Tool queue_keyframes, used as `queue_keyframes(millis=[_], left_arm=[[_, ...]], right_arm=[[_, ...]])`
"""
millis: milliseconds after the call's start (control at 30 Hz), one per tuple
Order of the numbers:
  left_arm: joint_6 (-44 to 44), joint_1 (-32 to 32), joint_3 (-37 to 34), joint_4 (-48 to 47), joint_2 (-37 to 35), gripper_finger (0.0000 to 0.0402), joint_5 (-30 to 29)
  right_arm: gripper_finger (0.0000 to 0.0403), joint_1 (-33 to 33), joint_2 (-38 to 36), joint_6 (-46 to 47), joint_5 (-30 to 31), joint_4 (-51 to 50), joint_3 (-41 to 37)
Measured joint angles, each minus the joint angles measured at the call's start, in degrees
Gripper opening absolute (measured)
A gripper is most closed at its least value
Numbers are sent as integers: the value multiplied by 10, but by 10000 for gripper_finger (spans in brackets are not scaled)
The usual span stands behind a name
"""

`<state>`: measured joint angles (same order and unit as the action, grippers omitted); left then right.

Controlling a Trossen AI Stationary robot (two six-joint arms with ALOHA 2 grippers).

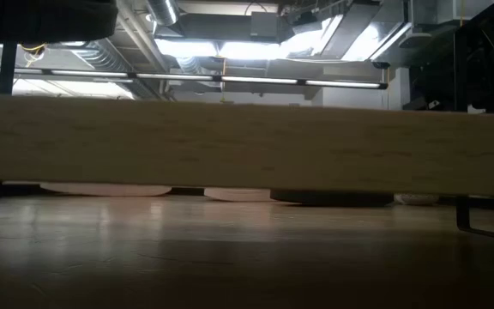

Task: Pick and place slides into the shelf
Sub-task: Put the left black slide on the shelf

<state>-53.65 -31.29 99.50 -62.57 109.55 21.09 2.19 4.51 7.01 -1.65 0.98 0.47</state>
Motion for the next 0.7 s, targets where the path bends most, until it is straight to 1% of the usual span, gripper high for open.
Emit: queue_keyframes(millis=[267,500,700], left_arm=[[-2,0,-2,3,0,0,-21],[-33,1,-51,4,0,0,-4],[-28,0,-57,6,0,0,-1]], right_arm=[[17,0,0,0,0,0,0],[17,0,0,-1,0,0,0],[17,0,0,0,0,0,0]])
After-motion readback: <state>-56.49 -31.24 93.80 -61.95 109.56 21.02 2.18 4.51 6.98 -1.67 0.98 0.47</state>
